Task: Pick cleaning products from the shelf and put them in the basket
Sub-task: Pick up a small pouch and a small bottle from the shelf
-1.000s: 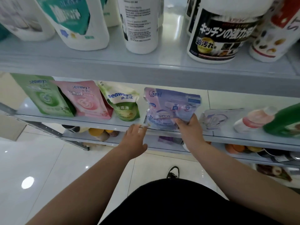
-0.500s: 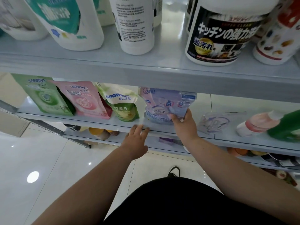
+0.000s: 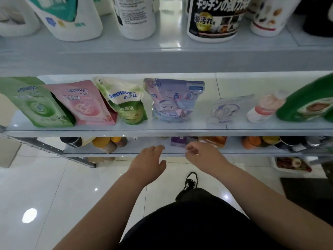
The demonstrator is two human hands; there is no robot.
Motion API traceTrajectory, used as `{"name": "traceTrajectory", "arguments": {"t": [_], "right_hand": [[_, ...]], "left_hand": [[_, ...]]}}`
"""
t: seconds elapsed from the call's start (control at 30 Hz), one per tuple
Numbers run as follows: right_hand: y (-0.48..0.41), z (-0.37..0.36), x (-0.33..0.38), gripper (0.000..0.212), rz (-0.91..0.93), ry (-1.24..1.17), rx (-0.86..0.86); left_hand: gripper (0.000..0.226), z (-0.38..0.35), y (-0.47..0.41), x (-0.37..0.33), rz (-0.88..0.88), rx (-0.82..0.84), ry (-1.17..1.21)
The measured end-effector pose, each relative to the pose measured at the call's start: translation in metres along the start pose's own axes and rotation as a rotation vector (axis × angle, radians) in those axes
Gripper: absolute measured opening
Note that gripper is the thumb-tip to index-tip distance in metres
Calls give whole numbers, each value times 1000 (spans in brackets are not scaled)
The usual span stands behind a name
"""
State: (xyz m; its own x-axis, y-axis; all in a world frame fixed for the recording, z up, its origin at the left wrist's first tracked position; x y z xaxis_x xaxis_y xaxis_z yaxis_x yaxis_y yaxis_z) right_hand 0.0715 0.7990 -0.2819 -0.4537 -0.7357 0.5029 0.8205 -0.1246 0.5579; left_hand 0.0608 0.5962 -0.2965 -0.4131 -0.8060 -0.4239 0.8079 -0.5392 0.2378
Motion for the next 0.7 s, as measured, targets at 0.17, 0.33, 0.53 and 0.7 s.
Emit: {"name": "traceTrajectory", "arguments": {"t": [0.17, 0.33, 0.53, 0.7], "right_hand": [[44, -8, -43, 31, 25, 270, -44], [55, 6, -93, 33, -67, 251, -2], [30, 61, -123, 37, -27, 287, -15], [5, 122, -146, 38, 57, 319, -34]], "left_hand": [[54, -24, 12, -26, -78, 39, 22], [54, -36, -9, -57, -129, 77, 19], [52, -26, -66, -95, -73, -17, 142], [70, -14, -124, -118, 123, -214, 420]]}}
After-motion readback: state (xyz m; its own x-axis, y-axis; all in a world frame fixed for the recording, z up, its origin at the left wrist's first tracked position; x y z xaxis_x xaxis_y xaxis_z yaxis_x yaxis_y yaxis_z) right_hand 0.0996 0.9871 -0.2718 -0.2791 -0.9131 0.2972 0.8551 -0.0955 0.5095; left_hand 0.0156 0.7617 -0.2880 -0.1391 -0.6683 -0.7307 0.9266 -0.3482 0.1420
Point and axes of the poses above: each hand's wrist, its own y-axis away from the middle knuckle, its own z-axis out of the back of the hand, x = y × z, the point moved 7 cm from there along -y, towards the middle knuckle, and after that the axes turned 14 degrees about -z, right-handed, at the moved point
